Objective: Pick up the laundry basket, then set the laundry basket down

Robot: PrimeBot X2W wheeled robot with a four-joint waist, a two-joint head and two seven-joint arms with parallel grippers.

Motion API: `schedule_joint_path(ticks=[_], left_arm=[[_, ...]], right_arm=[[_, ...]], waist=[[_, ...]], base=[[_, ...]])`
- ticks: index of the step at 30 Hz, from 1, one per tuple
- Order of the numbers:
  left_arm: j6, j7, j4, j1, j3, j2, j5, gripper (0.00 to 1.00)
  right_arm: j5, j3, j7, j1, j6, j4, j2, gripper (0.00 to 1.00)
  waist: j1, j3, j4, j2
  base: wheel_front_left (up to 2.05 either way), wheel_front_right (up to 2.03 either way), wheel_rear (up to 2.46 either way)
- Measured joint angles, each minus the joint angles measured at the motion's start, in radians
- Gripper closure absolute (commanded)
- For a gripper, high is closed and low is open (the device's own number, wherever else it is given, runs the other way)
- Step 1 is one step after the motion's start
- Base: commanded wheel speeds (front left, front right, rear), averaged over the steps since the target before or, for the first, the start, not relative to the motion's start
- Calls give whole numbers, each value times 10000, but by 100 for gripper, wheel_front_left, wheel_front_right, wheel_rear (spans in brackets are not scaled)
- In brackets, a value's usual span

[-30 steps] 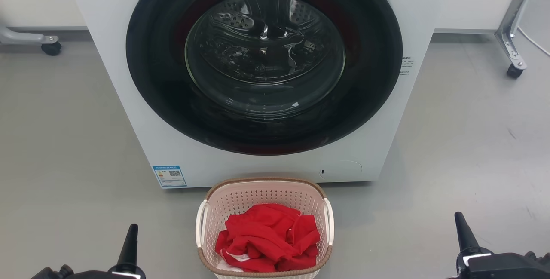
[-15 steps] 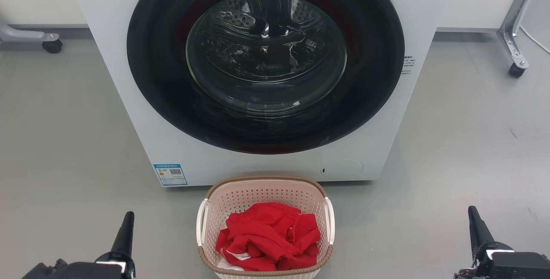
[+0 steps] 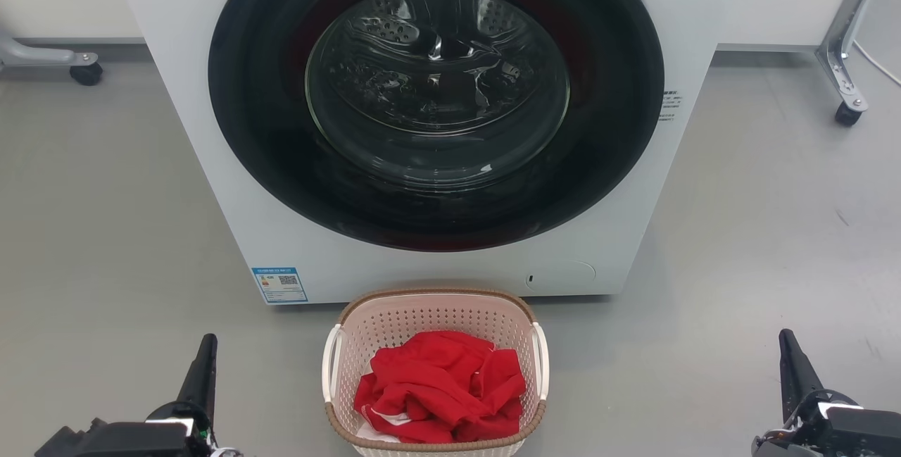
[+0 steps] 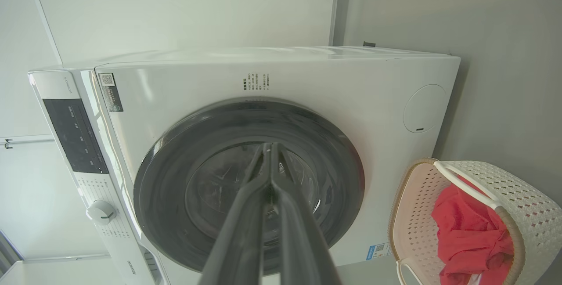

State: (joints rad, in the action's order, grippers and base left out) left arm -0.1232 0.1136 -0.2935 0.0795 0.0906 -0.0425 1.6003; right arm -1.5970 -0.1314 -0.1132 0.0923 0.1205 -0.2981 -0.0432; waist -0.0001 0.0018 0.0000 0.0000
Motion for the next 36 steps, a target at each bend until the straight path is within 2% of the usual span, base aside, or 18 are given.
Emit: schedule_joint_path(ticks=[36], left_arm=[[0,0,-13,0,0,10,4,100]], right_arm=[[-2,0,0,-1,0,-2,2,100]], waist=[[0,-1,0,0]], base=[[0,0,0]])
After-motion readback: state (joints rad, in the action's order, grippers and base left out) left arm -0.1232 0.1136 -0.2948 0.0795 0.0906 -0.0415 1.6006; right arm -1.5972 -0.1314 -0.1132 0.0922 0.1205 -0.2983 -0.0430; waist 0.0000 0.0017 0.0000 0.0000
